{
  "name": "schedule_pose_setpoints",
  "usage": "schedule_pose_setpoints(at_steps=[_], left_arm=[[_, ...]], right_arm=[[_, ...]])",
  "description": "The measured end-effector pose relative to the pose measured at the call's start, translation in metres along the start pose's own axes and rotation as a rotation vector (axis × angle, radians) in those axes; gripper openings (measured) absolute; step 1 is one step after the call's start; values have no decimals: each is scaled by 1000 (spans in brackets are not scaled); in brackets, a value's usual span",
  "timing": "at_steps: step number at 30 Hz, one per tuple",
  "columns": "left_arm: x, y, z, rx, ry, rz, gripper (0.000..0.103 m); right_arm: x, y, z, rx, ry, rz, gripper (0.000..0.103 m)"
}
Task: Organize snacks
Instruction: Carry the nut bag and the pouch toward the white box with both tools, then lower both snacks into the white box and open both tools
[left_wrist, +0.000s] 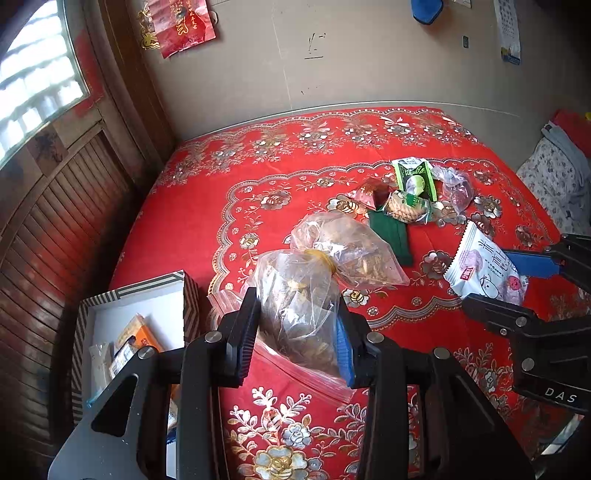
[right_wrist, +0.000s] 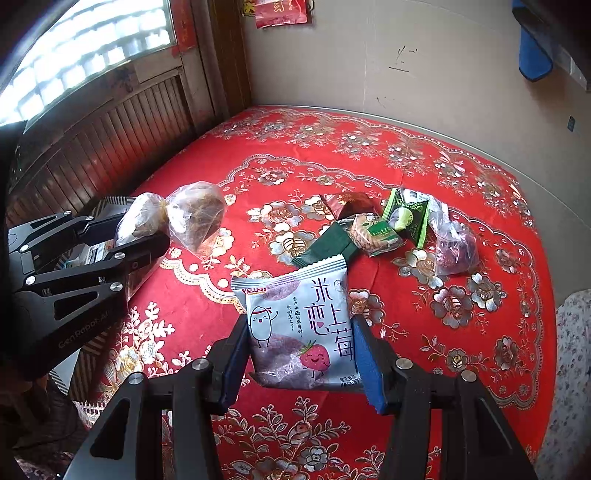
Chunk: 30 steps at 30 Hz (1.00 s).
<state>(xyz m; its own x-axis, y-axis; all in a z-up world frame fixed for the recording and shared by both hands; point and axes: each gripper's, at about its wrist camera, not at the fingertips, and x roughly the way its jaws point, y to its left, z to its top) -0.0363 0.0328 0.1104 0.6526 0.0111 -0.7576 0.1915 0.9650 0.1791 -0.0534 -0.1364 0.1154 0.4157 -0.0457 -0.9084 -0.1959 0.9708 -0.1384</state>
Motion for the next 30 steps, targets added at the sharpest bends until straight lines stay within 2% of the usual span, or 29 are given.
schedule_pose_setpoints(at_steps=[8, 13, 21, 30], left_arm=[[2, -16, 0, 18, -8, -13, 36], [-1, -12, 0, 5, -16, -3, 36], [-9, 21, -8, -57, -15, 62, 36], [-18, 72, -31, -158, -1, 153, 36]], right_arm=[[-6, -9, -5, 19, 7, -37, 52], [-7, -4, -3, 12, 2, -27, 52], [3, 26, 8, -45, 1, 29, 52], [19, 79, 24, -143, 3, 106, 52]])
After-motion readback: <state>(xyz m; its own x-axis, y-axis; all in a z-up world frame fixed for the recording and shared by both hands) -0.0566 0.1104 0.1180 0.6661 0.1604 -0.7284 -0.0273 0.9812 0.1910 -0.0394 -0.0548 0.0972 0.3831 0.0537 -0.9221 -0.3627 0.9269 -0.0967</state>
